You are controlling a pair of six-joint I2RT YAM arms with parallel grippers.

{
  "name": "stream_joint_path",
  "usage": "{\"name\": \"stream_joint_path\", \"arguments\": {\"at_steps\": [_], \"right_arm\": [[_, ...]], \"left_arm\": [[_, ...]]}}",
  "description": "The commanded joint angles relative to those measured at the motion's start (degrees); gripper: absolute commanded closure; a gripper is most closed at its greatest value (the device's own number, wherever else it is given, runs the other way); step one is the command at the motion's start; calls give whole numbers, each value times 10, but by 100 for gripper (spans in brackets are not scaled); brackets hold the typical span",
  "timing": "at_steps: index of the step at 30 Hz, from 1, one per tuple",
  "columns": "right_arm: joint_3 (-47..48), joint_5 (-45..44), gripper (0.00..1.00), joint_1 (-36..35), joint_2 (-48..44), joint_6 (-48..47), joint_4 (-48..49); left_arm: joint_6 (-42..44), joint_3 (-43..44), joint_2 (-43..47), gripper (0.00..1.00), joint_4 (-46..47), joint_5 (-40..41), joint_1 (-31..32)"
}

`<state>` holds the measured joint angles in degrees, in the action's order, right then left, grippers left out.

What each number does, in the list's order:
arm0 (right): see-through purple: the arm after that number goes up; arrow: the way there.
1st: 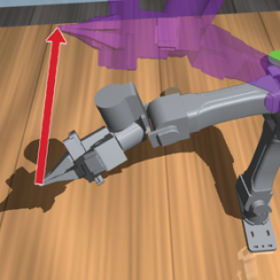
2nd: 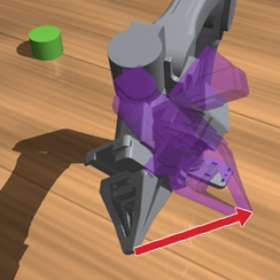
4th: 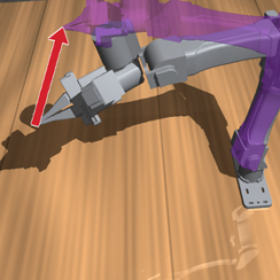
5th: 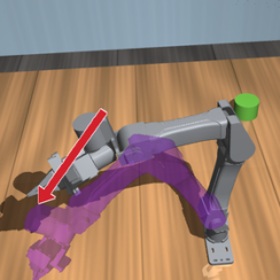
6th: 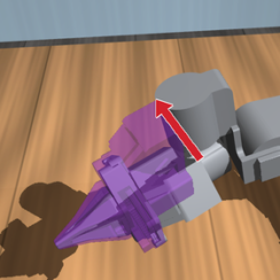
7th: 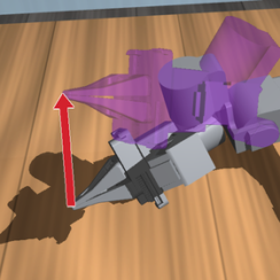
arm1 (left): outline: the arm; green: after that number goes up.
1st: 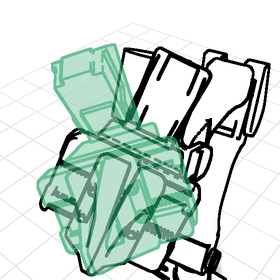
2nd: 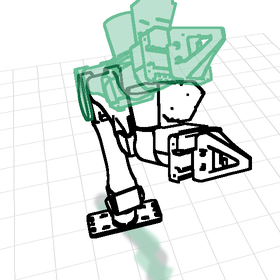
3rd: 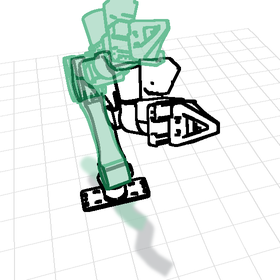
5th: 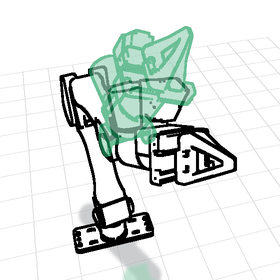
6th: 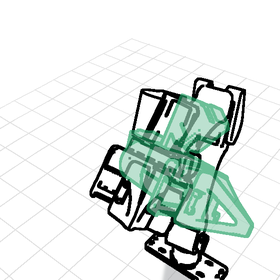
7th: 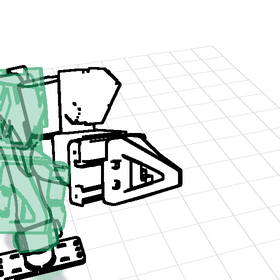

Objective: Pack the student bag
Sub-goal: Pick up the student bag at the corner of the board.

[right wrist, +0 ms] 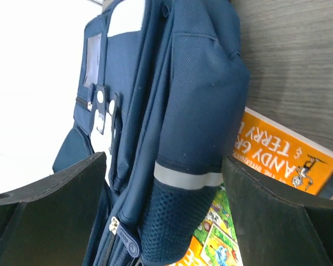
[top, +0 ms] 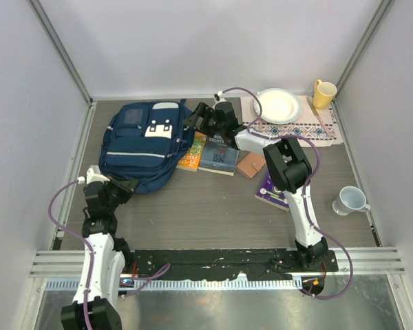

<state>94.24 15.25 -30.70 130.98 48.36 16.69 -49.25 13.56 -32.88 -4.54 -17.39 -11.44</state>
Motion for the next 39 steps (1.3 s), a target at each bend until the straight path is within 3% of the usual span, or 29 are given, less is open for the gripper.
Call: {"name": "stream_joint_path", "arguments": {"at_steps": [1, 7, 9, 12, 14, 16, 17, 20, 26, 29, 35, 39], "right_arm": [[37, 14, 9, -2, 23, -1, 10], [95, 37, 10, 0, 70, 16, -17], [110, 37, 17, 0, 74, 14, -30], [116, 31, 38, 0, 75, 5, -46], [113, 35, 71, 0, 70, 2, -27], [125, 58, 95, 0, 69, 0, -12], [138, 67, 99, -1, 74, -5, -16], [206, 113, 99, -4, 66, -37, -26], [249, 168, 99, -11, -3, -109, -42], [145, 156, 99, -11, -71, -140, -5], [-102, 136, 99, -11, -286, -183, 76], [-211, 129, 99, -12, -403, -203, 108]], "left_arm": [[14, 15, 8, 100, 43, -109, 5], [27, 21, 11, 100, 37, -118, 5], [26, 17, 10, 100, 38, -119, 5], [26, 16, 7, 100, 42, -115, 5], [27, 15, 7, 100, 40, -111, 5], [28, 16, 6, 100, 39, -100, 5], [29, 16, 5, 100, 38, -93, 5], [49, 28, -1, 100, 29, -68, 5], [62, 67, 1, 100, 22, 32, 5], [68, 105, -9, 100, 20, 47, 5], [130, 247, -15, 100, -95, 82, 5], [146, 286, -10, 100, -121, 87, 5]]}}
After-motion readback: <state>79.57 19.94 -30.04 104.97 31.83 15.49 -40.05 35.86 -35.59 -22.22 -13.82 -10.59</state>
